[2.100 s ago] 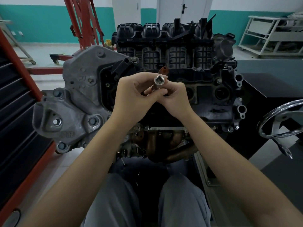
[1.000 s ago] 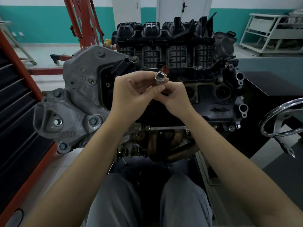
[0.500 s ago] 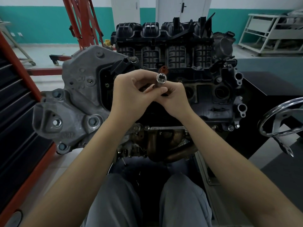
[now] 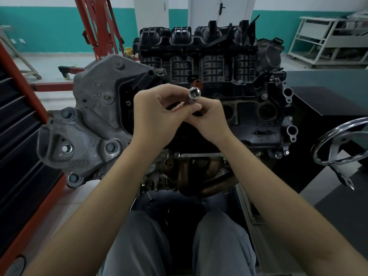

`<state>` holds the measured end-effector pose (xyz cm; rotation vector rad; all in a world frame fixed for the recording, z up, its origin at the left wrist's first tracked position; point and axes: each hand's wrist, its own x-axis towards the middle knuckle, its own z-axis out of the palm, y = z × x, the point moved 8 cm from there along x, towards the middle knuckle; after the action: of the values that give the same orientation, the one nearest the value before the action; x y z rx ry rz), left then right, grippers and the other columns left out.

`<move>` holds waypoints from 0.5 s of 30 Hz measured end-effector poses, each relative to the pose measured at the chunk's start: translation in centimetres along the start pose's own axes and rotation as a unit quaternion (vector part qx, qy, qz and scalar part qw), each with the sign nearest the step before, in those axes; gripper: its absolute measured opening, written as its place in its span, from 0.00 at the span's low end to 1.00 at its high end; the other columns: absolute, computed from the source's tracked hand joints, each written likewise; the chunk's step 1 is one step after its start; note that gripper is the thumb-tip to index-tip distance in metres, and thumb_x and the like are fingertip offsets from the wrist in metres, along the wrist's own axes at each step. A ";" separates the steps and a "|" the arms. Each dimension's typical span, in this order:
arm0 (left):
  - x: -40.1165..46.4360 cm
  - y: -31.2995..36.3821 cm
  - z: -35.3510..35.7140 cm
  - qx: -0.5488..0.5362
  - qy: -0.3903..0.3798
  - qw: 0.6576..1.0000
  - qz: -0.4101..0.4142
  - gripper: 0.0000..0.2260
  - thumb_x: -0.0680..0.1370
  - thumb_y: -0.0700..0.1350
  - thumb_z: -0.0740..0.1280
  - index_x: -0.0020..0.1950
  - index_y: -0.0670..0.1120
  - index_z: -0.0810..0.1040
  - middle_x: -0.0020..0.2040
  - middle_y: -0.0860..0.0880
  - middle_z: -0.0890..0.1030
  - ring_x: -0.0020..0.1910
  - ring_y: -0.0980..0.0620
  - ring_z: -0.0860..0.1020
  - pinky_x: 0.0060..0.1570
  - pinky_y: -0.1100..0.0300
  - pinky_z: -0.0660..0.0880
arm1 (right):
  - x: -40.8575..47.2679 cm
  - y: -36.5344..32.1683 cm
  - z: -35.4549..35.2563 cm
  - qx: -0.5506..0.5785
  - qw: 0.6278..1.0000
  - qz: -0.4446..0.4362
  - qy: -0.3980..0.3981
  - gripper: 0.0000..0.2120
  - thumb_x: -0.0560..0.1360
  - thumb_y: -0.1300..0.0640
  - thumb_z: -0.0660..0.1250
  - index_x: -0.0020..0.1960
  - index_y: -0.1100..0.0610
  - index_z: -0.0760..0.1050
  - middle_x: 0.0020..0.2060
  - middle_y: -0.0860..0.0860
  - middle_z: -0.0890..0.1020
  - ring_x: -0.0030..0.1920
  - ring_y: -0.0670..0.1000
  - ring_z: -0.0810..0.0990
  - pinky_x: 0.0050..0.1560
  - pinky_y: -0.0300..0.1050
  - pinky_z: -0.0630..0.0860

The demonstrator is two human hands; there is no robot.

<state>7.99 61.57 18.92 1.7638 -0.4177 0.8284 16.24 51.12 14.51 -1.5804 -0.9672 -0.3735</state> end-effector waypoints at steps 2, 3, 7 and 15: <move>-0.1 -0.1 0.1 -0.018 -0.008 1.000 -0.006 0.11 0.69 0.33 0.75 0.49 0.43 0.82 0.45 0.47 0.84 0.47 0.52 0.84 0.51 0.54 0.80 | -0.1 -0.3 0.2 0.010 1.000 -0.009 -0.021 0.09 0.73 0.70 0.69 0.52 0.63 0.79 0.45 0.54 0.83 0.49 0.51 0.83 0.52 0.46 0.79; -0.1 -0.2 0.2 -0.030 -0.016 0.999 -0.011 0.11 0.70 0.31 0.74 0.50 0.42 0.82 0.45 0.46 0.84 0.48 0.51 0.84 0.52 0.52 0.80 | -0.1 -0.4 0.3 0.015 0.999 -0.012 -0.028 0.12 0.73 0.71 0.68 0.55 0.61 0.77 0.45 0.50 0.82 0.49 0.45 0.82 0.51 0.41 0.77; -0.1 -0.2 0.5 -0.048 -0.043 0.998 -0.013 0.14 0.70 0.29 0.72 0.54 0.39 0.80 0.47 0.43 0.84 0.50 0.48 0.83 0.54 0.49 0.79 | 0.0 0.0 0.2 0.030 1.000 0.006 -0.008 0.13 0.71 0.72 0.70 0.52 0.59 0.78 0.41 0.51 0.82 0.45 0.45 0.82 0.49 0.41 0.77; 0.0 0.0 0.1 -0.017 -0.001 1.000 0.000 0.12 0.70 0.33 0.75 0.51 0.44 0.82 0.44 0.50 0.84 0.46 0.54 0.84 0.49 0.59 0.79 | 0.0 -0.4 0.2 0.025 0.999 -0.007 -0.023 0.13 0.72 0.70 0.70 0.56 0.63 0.77 0.46 0.52 0.83 0.50 0.49 0.83 0.53 0.44 0.78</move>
<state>8.00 61.46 18.87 1.7327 -0.4314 0.8161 15.85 51.35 14.75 -1.5434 -1.0169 -0.3216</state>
